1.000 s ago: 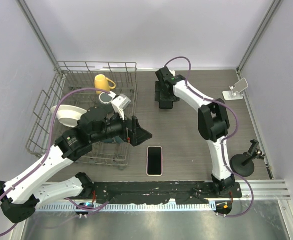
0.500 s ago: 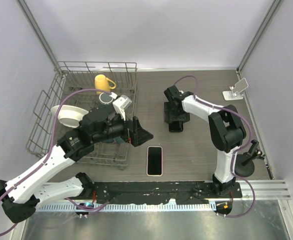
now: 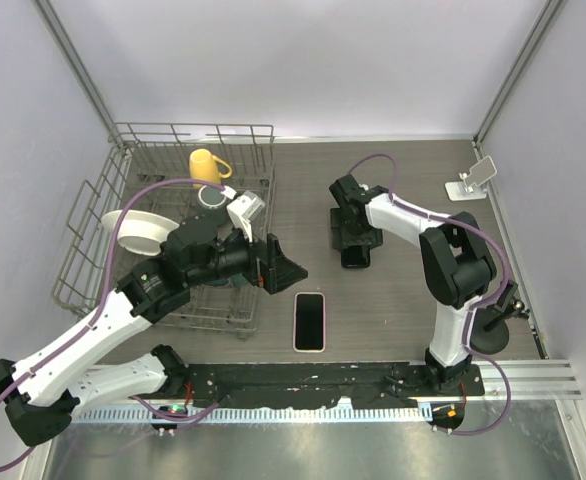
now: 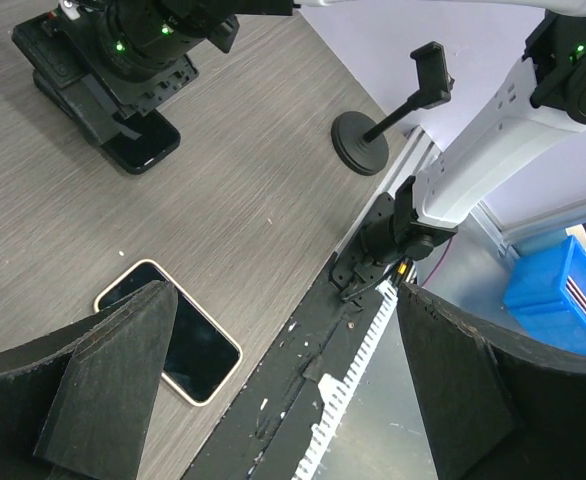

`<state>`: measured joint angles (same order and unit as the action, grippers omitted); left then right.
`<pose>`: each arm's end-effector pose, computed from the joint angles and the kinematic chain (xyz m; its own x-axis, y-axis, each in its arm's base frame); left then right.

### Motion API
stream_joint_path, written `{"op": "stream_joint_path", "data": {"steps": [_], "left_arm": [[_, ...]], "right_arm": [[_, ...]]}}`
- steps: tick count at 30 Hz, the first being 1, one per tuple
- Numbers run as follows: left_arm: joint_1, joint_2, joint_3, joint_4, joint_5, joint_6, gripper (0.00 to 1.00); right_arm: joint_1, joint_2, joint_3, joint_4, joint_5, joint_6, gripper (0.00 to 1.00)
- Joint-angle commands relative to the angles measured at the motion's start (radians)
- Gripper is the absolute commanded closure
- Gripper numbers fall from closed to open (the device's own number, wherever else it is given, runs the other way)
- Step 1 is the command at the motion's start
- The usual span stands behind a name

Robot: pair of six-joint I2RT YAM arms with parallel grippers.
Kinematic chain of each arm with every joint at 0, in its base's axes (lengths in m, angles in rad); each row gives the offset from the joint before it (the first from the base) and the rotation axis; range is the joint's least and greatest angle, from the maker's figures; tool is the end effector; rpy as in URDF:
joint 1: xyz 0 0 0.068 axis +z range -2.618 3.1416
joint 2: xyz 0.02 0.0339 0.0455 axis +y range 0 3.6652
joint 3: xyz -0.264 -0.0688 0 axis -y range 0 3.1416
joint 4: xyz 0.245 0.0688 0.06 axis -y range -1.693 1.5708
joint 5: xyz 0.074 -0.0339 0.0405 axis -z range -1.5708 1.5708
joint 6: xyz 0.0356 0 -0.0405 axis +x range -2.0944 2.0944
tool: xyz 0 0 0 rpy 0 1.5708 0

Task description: Place the phone on the phone stand

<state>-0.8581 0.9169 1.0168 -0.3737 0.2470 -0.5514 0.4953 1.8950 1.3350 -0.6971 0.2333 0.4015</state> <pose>0.1253 -0.1583 0.3778 -0.6156 -0.0646 -0.7854 0.6634 0.4955 -0.5607 0.3357 0.1720 0.1811 -0.9265 -0.0684 -0.3700 -0.0408 0.9958 -0.0818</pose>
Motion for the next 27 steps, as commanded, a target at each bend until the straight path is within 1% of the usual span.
{"op": "stream_joint_path", "data": {"steps": [1,8,13,17,20,27], "left_arm": [[-0.004,-0.018,0.002,0.042,0.000,-0.004,0.04],[-0.004,-0.010,-0.001,0.045,-0.002,-0.007,0.04],[-0.004,-0.004,0.000,0.047,0.000,-0.005,0.04],[-0.005,-0.006,0.000,0.045,-0.003,-0.002,0.04],[-0.004,-0.006,0.000,0.044,-0.005,-0.001,0.04],[-0.006,-0.007,-0.001,0.044,-0.005,-0.001,0.04]], "right_arm": [[0.003,0.035,0.058,0.028,0.025,-0.018,0.30],[-0.003,0.047,0.061,0.042,0.032,-0.030,0.17],[-0.017,0.064,0.055,0.062,0.003,-0.036,0.14],[-0.017,0.065,0.043,0.088,-0.012,-0.043,0.09],[-0.017,0.070,0.039,0.100,0.000,-0.053,0.07],[-0.027,0.110,0.061,0.097,0.000,-0.063,0.07]]}}
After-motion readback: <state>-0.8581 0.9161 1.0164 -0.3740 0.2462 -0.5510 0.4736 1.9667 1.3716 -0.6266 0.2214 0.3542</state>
